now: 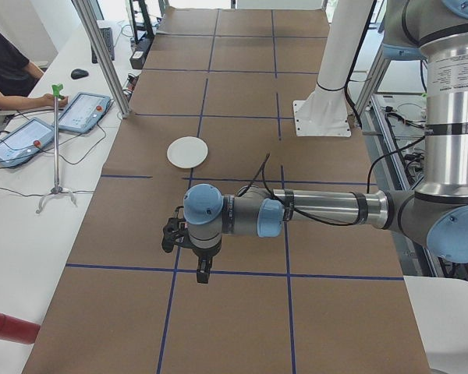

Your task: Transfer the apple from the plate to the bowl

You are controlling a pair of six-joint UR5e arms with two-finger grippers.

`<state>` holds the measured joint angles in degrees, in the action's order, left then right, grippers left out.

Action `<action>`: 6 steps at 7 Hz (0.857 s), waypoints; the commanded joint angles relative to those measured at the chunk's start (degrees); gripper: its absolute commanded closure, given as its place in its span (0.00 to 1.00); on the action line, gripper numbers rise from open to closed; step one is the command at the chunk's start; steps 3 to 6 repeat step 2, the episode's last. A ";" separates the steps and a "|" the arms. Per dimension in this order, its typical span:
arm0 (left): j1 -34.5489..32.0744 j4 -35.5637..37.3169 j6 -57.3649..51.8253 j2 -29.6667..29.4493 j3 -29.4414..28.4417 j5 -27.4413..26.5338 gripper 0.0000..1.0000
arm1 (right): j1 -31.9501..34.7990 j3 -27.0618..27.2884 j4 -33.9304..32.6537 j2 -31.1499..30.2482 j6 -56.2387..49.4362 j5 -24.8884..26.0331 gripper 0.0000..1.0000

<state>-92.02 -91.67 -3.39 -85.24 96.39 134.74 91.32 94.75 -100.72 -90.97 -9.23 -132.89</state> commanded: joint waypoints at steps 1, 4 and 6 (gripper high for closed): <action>0.00 0.00 -0.04 -0.02 0.03 0.00 0.00 | 0.00 0.00 0.00 0.00 0.00 0.00 0.00; 0.00 0.00 0.05 -0.02 0.03 0.00 0.00 | 0.00 0.00 0.00 0.00 0.00 0.00 0.00; 0.00 0.00 0.05 -0.02 0.03 0.00 0.00 | 0.00 0.00 0.00 0.00 0.00 0.00 0.00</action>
